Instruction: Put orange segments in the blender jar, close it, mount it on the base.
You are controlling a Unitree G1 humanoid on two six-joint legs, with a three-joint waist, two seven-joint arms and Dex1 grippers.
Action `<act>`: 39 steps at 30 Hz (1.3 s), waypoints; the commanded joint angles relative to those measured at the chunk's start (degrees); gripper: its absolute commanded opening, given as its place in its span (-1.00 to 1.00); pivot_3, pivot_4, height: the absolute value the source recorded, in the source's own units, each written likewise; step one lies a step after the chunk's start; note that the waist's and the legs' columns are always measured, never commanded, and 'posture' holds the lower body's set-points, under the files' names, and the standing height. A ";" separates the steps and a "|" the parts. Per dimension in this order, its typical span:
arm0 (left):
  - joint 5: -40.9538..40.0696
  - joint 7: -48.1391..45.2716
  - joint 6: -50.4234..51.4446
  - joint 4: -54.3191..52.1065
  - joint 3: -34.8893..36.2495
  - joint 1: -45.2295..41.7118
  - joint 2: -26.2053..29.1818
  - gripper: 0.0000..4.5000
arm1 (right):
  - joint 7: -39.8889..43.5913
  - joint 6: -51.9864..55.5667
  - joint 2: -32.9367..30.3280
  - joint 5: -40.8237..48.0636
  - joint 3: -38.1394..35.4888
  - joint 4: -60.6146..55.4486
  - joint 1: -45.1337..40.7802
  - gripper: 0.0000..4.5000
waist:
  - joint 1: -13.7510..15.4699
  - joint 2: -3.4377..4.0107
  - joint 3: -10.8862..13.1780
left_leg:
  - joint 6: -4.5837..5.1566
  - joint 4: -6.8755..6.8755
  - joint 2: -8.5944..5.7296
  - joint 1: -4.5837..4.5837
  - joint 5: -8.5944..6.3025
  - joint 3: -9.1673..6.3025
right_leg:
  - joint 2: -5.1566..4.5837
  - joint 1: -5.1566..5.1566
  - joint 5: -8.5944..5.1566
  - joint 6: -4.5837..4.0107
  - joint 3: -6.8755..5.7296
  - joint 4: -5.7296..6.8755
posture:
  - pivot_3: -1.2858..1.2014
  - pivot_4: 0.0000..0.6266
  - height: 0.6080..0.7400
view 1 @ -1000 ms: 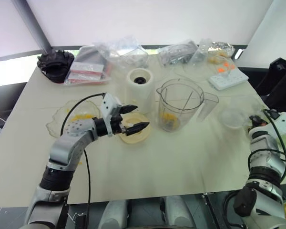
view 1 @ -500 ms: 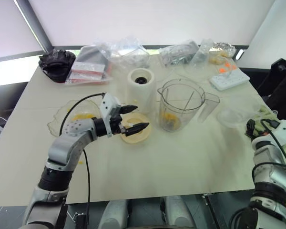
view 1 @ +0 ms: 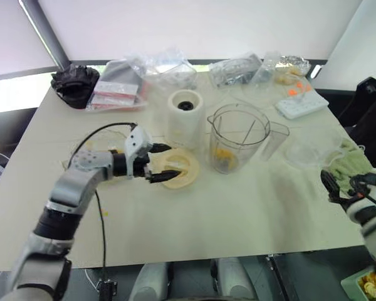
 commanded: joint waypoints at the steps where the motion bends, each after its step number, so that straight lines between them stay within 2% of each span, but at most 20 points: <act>1: 2.13 -6.43 -4.14 4.94 -1.24 -4.69 1.98 1.00 | 7.10 4.76 -5.48 7.52 -6.14 -10.12 5.42 0.98 | 0.18 -0.11 0.00 | 0.00 0.03 0.00 -0.02 0.00 -0.01 | -0.01 0.00 -0.09 0.13 0.00 0.00 | 0.03 -0.52 1.00; 4: 4.80 -11.32 -7.39 12.24 -3.37 -9.61 2.36 1.00 | 11.89 6.43 -8.38 11.79 -11.21 -15.55 10.71 0.98 | 0.35 -0.24 -0.02 | -0.01 0.01 0.04 -0.01 -0.01 -0.05 | -0.02 0.05 -0.10 0.14 -0.06 -0.09 | 0.03 -0.52 1.00; 7: 8.68 -13.60 -15.61 23.95 -5.24 -15.92 -0.89 0.66 | 12.01 8.06 -9.24 16.93 -13.73 -19.44 12.47 1.00 | 0.53 -0.34 0.03 | -0.01 -0.01 0.04 -0.08 -0.01 -0.07 | -0.02 0.03 -0.08 0.10 -0.09 -0.14 | 0.03 -0.52 1.00; 10: 11.99 -14.99 -22.99 36.28 -6.26 -21.34 -5.08 -0.02 | 10.19 8.27 -9.21 18.96 -12.96 -23.14 12.65 1.00 | 1.22 -0.45 0.08 | 0.00 0.01 -0.01 -0.11 -0.01 -0.06 | -0.06 0.03 -0.02 0.05 -0.09 -0.16 | 0.03 -0.52 1.00; 12: 14.61 -15.36 -27.94 43.83 -7.15 -24.12 -7.11 -0.02 | 8.77 8.28 -9.19 19.40 -11.97 -24.94 12.51 1.00 | 1.37 -0.52 0.11 | 0.00 0.00 -0.01 -0.11 -0.02 -0.04 | -0.07 0.02 0.00 0.03 -0.09 -0.18 | 0.03 -0.52 1.00; 16: 20.49 -16.07 -36.80 58.25 -9.58 -29.01 -10.90 -0.02 | 11.01 4.66 -6.28 15.87 -11.57 -24.05 15.15 1.00 | 1.58 -0.61 0.15 | 0.03 -0.01 -0.04 -0.27 -0.03 -0.03 | -0.03 -0.06 0.00 0.07 -0.15 -0.18 | 0.03 -0.52 1.00; 21: 26.21 -12.76 -43.53 68.24 -10.60 -32.39 -13.88 -0.02 | 10.10 3.51 -5.83 14.75 -10.49 -25.89 16.06 1.00 | 1.60 -0.62 0.15 | 0.04 0.27 -0.08 -0.93 -0.03 -0.03 | -0.03 -0.69 0.14 0.31 -0.15 0.02 | 0.03 -0.52 1.00; 34: 35.32 -0.28 -46.55 75.69 -11.08 -34.84 -19.22 -0.02 | 3.41 4.76 -7.07 17.54 -9.59 -30.73 16.00 1.00 | 1.60 -0.66 0.14 | 0.04 0.47 -0.08 -0.97 -0.03 -0.03 | -0.02 -0.69 0.22 0.42 -0.17 0.13 | 0.03 -0.52 1.00; 39: 38.10 -0.22 -42.88 77.17 -11.69 -35.44 -21.92 -0.02 | 1.18 5.30 -8.78 18.31 -8.92 -30.68 14.97 1.00 | 1.61 -0.67 0.13 | 0.05 0.66 -0.08 -0.98 -0.04 -0.04 | -0.01 -0.59 0.24 0.44 -0.18 0.14 | 0.03 -0.52 1.00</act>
